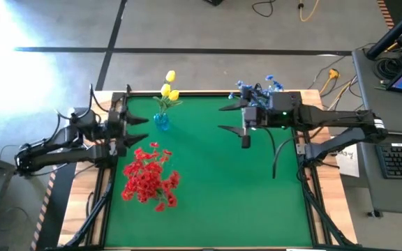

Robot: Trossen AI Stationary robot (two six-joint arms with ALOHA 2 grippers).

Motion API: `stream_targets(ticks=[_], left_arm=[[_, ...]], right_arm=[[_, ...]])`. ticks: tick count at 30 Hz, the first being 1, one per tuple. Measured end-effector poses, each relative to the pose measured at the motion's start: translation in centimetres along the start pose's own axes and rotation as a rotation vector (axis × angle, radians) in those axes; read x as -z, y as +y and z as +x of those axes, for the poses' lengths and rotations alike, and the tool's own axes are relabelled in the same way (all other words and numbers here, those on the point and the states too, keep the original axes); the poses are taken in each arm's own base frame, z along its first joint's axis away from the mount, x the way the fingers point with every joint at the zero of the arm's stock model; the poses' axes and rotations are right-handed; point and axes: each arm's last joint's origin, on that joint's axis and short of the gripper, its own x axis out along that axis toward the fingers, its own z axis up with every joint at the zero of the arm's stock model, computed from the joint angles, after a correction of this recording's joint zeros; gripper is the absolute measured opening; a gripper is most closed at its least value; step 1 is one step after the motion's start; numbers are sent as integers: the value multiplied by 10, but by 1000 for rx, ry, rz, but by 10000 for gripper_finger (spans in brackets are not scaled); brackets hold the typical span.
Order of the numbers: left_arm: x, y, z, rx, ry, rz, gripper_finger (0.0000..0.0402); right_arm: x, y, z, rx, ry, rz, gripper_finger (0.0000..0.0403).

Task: Sort flowers into vase by color
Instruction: Return to Home Position

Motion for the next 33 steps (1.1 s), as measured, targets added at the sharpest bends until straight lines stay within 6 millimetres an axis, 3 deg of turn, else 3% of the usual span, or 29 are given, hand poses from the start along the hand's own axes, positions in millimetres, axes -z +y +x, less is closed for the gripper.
stream_targets(ticks=[7, 16, 25, 33], left_arm=[[18, -8, 8, 177, 23, 71, 292], [24, -19, -6, 410, -7, 216, 292], [19, -18, -35, 417, -166, 241, 292], [45, -11, -35, 358, -210, 192, 292]], right_arm=[[25, 9, -27, 6, -19, 57, 244], [55, 20, -54, 4, -12, 96, 244], [73, 26, -86, 33, -104, 112, 244], [100, 35, -105, 78, -202, 161, 244]])
